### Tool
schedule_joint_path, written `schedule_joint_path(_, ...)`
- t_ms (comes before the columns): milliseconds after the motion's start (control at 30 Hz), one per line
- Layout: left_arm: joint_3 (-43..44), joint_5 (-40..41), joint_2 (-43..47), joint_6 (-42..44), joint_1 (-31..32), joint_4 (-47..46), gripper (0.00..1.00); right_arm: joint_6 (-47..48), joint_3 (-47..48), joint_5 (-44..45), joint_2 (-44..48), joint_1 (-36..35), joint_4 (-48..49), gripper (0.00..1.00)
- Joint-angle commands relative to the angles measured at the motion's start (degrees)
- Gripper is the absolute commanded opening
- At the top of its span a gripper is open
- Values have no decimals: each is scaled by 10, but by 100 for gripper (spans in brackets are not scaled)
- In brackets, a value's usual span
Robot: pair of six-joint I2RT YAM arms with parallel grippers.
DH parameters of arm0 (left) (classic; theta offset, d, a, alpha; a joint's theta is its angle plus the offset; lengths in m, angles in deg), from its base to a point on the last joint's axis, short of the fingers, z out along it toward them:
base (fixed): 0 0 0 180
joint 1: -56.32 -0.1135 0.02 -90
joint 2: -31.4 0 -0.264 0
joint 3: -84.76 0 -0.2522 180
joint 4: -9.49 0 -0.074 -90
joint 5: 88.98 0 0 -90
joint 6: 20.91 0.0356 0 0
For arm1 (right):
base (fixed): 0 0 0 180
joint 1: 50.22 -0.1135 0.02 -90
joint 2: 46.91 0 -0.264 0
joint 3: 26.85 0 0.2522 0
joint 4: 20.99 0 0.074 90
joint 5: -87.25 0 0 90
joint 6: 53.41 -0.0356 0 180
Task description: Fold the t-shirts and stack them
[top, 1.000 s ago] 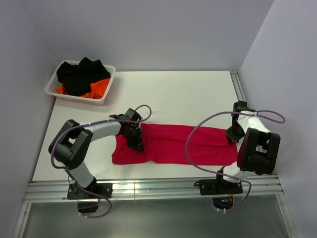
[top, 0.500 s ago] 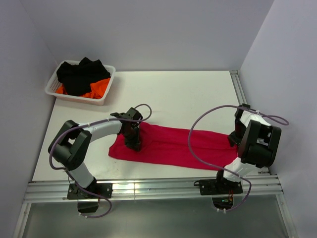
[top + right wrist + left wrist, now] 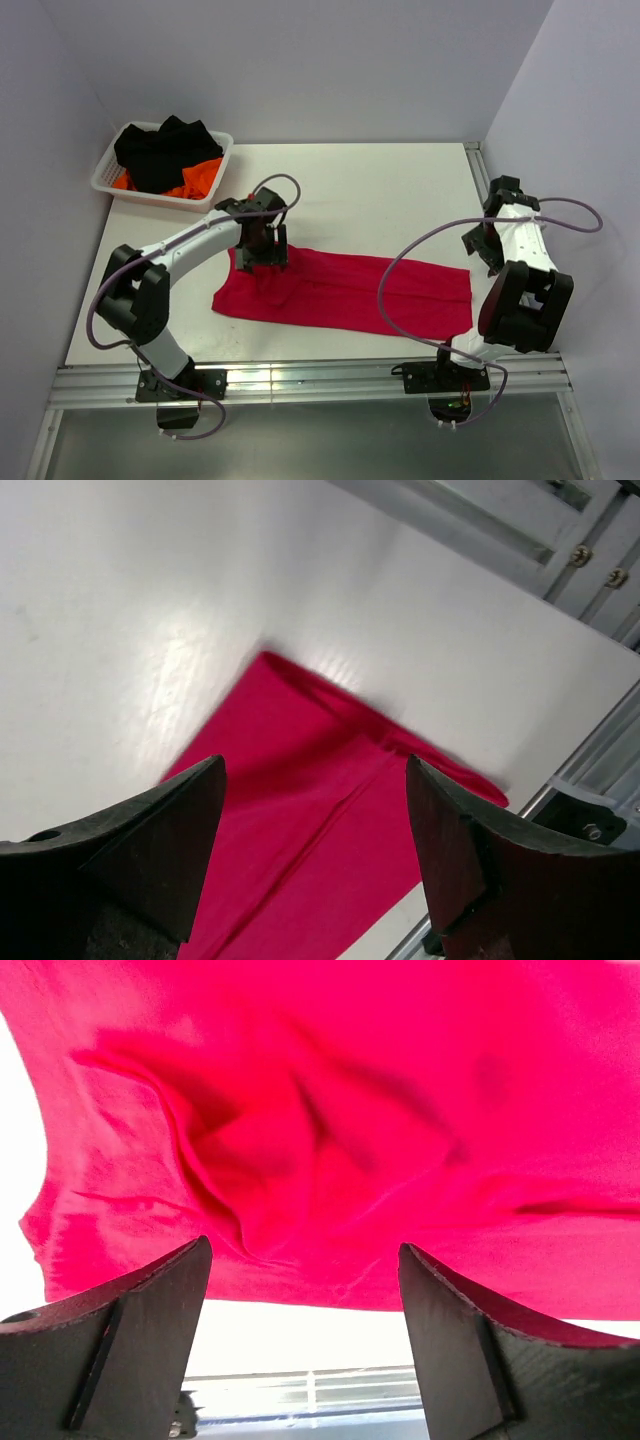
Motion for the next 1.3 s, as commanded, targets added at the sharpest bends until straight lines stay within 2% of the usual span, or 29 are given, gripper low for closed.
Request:
schedule_joint_path(0,44,21,25,-19,-23,33,81,-5,31,-13,24,-23,-40,79)
schedule_joint_path(33,50,19,24,-21,-30,33,78,-4,32,-17,30,-28,-38,79)
schedule_joint_path(100,48,9,21,-23,-47,27,74,-2,25,-31,29,-43,-27,67)
schedule_joint_path(133,45,5,18,-24,-52,23,67,0,20,-35,28,-48,-22,43)
schedule_joint_path(167,41,1,16,-24,-58,19,64,1,8,-42,24,-51,-6,27)
schedule_joint_path(233,21,-9,8,-27,-73,2,53,0,-6,-52,12,-59,11,8)
schedule_joint_path(333,-2,-20,-11,-30,-93,-24,48,1,-39,-57,-17,-68,48,0)
schedule_joint_path(400,-9,-20,-22,-33,-103,-37,45,4,-52,-61,-34,-71,83,0)
schedule_joint_path(467,-8,-16,-47,-34,-105,-52,33,10,-67,-60,-61,-73,114,0)
schedule_joint_path(600,18,-15,-115,-36,-107,-66,19,18,-83,-57,-115,-74,151,0)
schedule_joint_path(667,31,-10,-138,-38,-107,-66,3,13,-88,-64,-132,-75,151,0)
schedule_joint_path(700,49,-8,-162,-38,-109,-65,0,11,-90,-67,-143,-77,152,0)
schedule_joint_path(833,111,13,-225,-28,-112,-52,0,-9,-114,-81,-150,-118,156,0)
schedule_joint_path(867,128,19,-239,-21,-112,-47,0,-14,-113,-39,-148,-152,132,0)
schedule_joint_path(967,217,44,-301,-6,-122,-19,0,5,-134,-53,-115,-176,131,0)
schedule_joint_path(1067,344,56,-378,7,-128,27,0,10,-151,-73,-90,-182,112,0)
schedule_joint_path(1100,414,58,-417,9,-131,37,0,10,-155,-88,-84,-194,109,0)
schedule_joint_path(1167,480,55,-455,13,-133,65,0,5,-168,-103,-79,-223,98,0)
schedule_joint_path(1200,540,52,-488,14,-137,72,0,-1,-172,-112,-73,-237,97,0)
schedule_joint_path(1267,594,34,-516,12,-140,85,0,-9,-186,-148,-68,-280,97,0)
